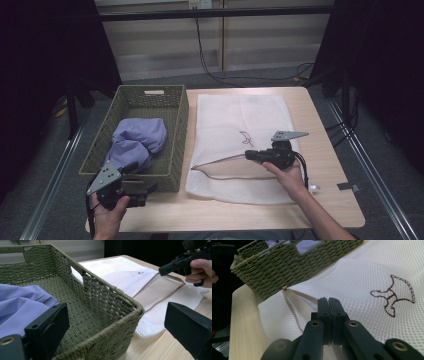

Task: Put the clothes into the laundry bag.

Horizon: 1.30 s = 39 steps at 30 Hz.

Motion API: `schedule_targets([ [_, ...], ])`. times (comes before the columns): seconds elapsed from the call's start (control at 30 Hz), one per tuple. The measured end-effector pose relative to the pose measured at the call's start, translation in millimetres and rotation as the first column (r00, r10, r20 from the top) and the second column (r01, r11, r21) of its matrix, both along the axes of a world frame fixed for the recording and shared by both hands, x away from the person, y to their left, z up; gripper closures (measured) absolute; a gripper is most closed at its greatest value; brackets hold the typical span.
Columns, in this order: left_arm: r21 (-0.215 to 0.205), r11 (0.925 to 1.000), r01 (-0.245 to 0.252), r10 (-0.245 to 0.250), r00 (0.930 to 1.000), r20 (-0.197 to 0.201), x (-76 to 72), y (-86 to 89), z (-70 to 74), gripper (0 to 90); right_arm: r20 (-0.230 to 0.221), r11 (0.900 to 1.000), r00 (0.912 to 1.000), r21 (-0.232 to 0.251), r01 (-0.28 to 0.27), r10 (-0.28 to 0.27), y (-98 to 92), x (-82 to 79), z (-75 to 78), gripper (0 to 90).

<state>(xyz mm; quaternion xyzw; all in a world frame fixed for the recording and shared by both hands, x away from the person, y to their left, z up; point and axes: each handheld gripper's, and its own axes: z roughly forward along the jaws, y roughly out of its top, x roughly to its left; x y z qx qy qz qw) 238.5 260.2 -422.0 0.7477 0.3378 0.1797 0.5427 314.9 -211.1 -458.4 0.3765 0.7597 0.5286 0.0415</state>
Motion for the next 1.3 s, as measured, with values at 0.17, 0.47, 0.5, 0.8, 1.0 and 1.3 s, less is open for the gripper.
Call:
schedule_targets([
  [0.17, -0.008, 0.9999, -0.008, 0.008, 1.0000, -0.001, -0.3, 1.0, 0.2, 5.6, 0.014, 1.000, 0.9998, 0.007, 0.011, -0.011, 0.7, -0.4, 3.1, 89.1],
  [0.47, -0.006, 1.0000, 0.000, 0.000, 1.0000, 0.003, -0.6, 0.5, 0.7, 5.6, 0.029, 1.000, 0.9994, 0.018, 0.017, -0.018, -0.3, -3.1, 7.9, 89.1],
  [0.5, -0.008, 1.0000, -0.001, 0.001, 1.0000, 0.002, -0.8, 0.9, 0.9, 5.6, 0.031, 1.000, 0.9994, 0.019, 0.017, -0.017, -0.4, -3.5, 8.4, 89.1],
  [0.8, -0.010, 0.9999, -0.002, 0.002, 1.0000, 0.004, -1.2, 2.7, 0.9, 5.5, 0.051, 0.998, 0.9981, 0.052, 0.033, -0.036, -1.1, -2.6, 18.1, 89.1],
  [1.0, -0.008, 0.9999, -0.006, 0.006, 1.0000, 0.003, -1.2, 2.7, 1.0, 5.5, 0.071, 0.997, 0.9966, 0.064, 0.037, -0.041, -2.4, -0.8, 27.7, 89.1],
  [1.3, -0.014, 0.9998, -0.015, 0.015, 0.9999, 0.003, -1.1, 4.0, 1.1, 5.6, 0.082, 0.996, 0.9952, 0.080, 0.047, -0.053, -4.8, 4.7, 35.2, 89.1],
])
